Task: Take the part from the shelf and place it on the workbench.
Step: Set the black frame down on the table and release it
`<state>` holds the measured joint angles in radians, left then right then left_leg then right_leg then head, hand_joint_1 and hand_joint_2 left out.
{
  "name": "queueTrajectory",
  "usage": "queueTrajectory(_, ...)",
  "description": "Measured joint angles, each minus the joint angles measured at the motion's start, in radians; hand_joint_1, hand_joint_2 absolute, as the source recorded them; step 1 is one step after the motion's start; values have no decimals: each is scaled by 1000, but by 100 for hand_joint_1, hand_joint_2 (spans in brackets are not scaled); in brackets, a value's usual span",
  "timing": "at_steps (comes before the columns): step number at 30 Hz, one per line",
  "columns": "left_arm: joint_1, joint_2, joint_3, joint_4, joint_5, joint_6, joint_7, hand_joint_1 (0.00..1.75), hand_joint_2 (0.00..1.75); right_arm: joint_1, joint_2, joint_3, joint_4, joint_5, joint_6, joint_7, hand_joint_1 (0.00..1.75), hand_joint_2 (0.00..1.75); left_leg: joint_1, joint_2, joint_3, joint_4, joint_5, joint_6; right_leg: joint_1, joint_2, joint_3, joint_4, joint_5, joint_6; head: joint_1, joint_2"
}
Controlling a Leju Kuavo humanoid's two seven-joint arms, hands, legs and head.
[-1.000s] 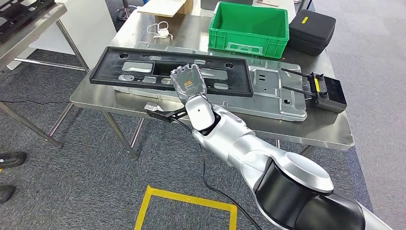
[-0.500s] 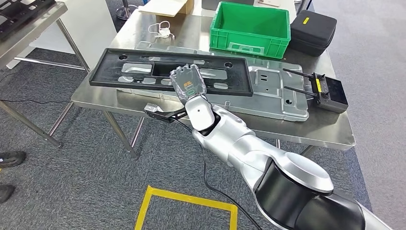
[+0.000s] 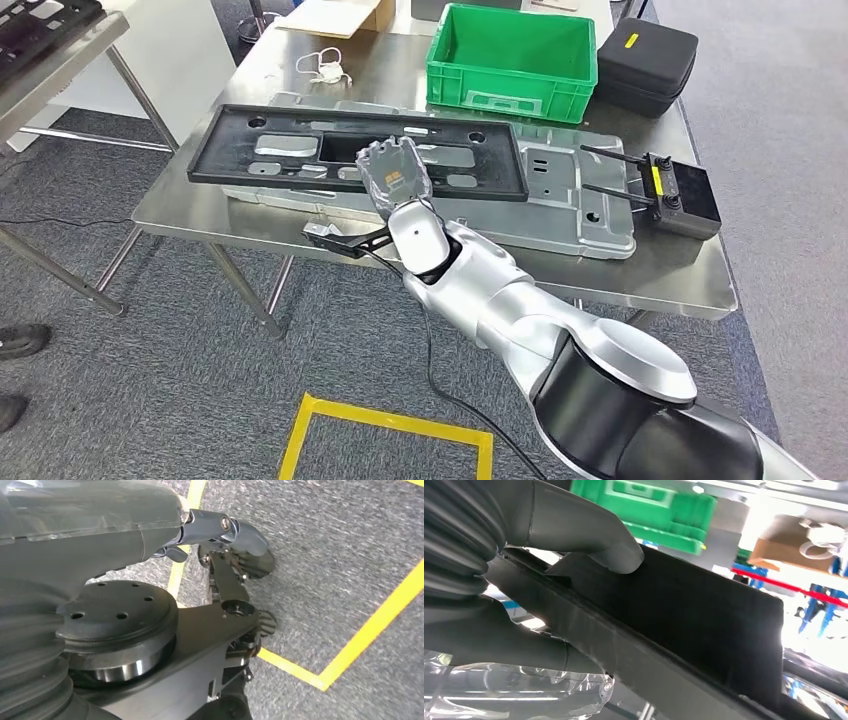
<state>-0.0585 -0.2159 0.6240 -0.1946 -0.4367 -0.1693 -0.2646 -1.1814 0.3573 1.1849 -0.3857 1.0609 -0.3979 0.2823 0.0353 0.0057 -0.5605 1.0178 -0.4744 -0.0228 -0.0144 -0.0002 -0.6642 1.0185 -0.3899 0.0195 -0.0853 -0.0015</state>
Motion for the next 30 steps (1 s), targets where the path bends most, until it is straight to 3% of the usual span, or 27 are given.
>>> queueTrajectory(5, -1, 1, 0, 0, 2, -2, 2, 0, 175, 2, -1, 0, 4, 5, 1, -3, 175, 175, 4, 4, 13, -19, -1, 4, 2, 10, 1, -2, -2, -10, 0, 0)
queueTrajectory(11, -1, 1, 0, 0, 7, -39, 6, 0, 175, 3, -2, 0, 6, 11, 8, -3, 175, 175, 5, 6, 16, -29, 2, -13, 5, 11, 1, -1, -4, -17, 0, 0)
queueTrajectory(13, -1, 3, 0, 0, 6, -42, 7, 0, 175, 3, -2, 0, 6, 12, 9, -3, 175, 175, 3, 6, 16, -29, 2, -9, 0, 9, 5, -8, 1, -13, 0, 0)
queueTrajectory(16, -2, 0, 0, 0, 6, -43, 9, 0, 175, 2, -1, 0, 5, 12, 10, -3, 175, 175, 9, 12, 49, -82, 31, 12, 1, 7, 12, -10, -3, -1, 0, 0)
queueTrajectory(17, -2, -1, 0, 0, 6, -42, 10, 0, 175, 0, -2, 0, 5, 13, 10, -3, 175, 175, 13, 15, 61, -100, 40, 15, 1, 6, -1, 21, -21, 4, 1, 0)
queueTrajectory(19, -3, -1, 0, 0, 6, -42, 10, 0, 175, 0, -3, 0, 5, 13, 11, -3, 175, 175, 16, 19, 68, -106, 42, 15, -8, 6, -61, 142, -75, 19, 1, 0)
queueTrajectory(21, -3, -1, 0, 0, 6, -41, 11, 0, 175, 5, -4, 0, 6, 13, 11, -3, 175, 175, 20, 18, 69, -99, 36, 8, -22, 5, -108, 226, -92, 35, 1, 0)
queueTrajectory(22, -3, -1, 0, 0, 6, -41, 11, 0, 175, 7, -5, 0, 6, 13, 11, -3, 175, 175, 25, 18, 69, -93, 31, 1, -29, 4, -104, 214, -73, 44, 1, 0)
queueTrajectory(24, -2, -1, 0, 0, 6, -41, 12, 0, 175, 8, -6, 0, 6, 13, 11, -3, 175, 175, 38, 16, 68, -71, 10, -21, -43, -1, -48, 102, -16, 63, 1, 0)
queueTrajectory(25, -3, 1, 0, 0, 6, -41, 12, 0, 175, 7, -6, 0, 6, 13, 11, -4, 175, 175, 41, 16, 64, -59, -3, -33, -45, -2, -21, 51, -2, 68, 1, 0)
queueTrajectory(27, -4, 4, 0, 0, 6, -44, 11, 0, 175, 6, -5, 0, 5, 14, 11, -4, 175, 175, 40, 16, 61, -49, -25, -53, -44, 2, 0, 13, -11, 50, -1, 0)
queueTrajectory(29, -3, 3, 0, 0, 5, -45, 10, 0, 175, 8, -4, 0, 4, 14, 12, -6, 175, 175, 43, 15, 71, -55, -27, -66, -37, 7, -1, 23, -20, 15, -3, 0)
queueTrajectory(30, -3, 3, 0, 0, 6, -42, 9, 0, 175, 8, -4, 0, 3, 14, 13, -6, 175, 175, 46, 15, 75, -51, -31, -69, -33, 9, 1, 25, -23, 5, -3, 0)
